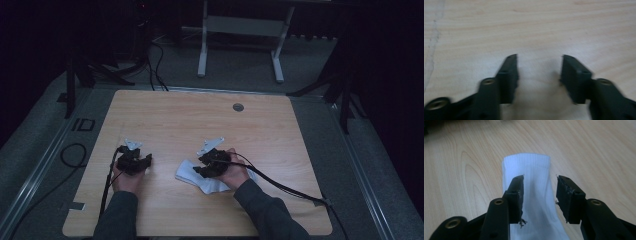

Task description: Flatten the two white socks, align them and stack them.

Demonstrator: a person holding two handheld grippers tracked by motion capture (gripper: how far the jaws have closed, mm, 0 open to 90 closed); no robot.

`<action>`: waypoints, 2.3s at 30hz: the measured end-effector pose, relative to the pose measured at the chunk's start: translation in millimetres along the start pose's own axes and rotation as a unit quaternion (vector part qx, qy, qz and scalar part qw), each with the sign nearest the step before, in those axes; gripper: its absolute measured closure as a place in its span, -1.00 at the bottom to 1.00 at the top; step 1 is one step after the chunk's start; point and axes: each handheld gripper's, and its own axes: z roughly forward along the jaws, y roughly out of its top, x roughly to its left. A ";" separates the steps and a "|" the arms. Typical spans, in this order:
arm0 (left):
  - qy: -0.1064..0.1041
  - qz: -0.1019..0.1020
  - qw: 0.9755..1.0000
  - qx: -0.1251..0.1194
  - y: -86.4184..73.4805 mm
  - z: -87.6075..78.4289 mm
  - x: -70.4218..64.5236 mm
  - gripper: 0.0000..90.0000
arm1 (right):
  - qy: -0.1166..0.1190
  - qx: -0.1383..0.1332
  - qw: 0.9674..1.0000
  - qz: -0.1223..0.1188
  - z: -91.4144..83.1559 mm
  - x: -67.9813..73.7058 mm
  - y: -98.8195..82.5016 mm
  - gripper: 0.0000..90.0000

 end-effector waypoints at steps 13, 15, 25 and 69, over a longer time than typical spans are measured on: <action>-0.113 0.083 0.990 -0.032 5.6 -31.0 -50.4 1.00 | -0.046 0.007 0.999 0.013 -40.8 -23.5 -18.3 0.26; -0.128 0.093 0.987 -0.038 5.5 -34.1 -61.3 1.00 | -0.052 0.011 0.998 0.020 -47.0 -28.1 -24.6 0.26; -0.159 0.133 0.978 -0.033 4.9 -27.3 -101.9 1.00 | -0.083 0.031 0.995 0.054 -75.8 -44.5 -62.4 0.37; -0.128 0.139 0.982 0.013 -4.9 -6.9 -104.1 0.99 | -0.095 0.075 0.985 0.123 -68.8 -71.0 -123.9 0.87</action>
